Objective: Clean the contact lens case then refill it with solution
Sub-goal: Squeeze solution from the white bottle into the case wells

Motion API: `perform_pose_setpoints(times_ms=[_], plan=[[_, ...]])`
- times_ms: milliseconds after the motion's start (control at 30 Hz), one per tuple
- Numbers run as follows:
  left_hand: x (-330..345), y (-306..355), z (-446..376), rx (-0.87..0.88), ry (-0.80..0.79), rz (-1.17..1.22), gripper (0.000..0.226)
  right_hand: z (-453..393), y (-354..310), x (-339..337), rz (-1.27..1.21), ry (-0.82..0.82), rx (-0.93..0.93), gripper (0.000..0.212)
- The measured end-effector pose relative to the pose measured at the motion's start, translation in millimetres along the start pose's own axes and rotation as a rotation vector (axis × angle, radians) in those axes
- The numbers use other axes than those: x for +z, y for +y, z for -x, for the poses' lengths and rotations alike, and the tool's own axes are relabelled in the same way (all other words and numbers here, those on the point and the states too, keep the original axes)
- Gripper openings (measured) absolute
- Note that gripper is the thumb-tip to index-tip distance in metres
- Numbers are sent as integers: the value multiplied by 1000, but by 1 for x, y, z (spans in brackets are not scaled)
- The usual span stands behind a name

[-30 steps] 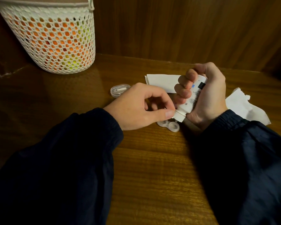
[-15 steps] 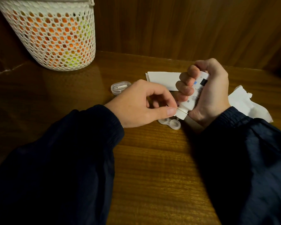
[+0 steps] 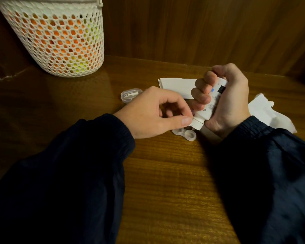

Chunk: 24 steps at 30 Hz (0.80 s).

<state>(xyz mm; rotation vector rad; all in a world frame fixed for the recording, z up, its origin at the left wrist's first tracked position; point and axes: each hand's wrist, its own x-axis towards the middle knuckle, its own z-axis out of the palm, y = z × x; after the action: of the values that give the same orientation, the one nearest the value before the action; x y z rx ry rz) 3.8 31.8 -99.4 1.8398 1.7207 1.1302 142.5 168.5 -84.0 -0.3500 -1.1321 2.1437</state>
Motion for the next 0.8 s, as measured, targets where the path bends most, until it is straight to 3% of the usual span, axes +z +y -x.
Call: perform_pose_setpoints(times_ms=[800], plan=[[-1,2,1,-2,15,14,6,3,-1,1,-83,-11,37,40]])
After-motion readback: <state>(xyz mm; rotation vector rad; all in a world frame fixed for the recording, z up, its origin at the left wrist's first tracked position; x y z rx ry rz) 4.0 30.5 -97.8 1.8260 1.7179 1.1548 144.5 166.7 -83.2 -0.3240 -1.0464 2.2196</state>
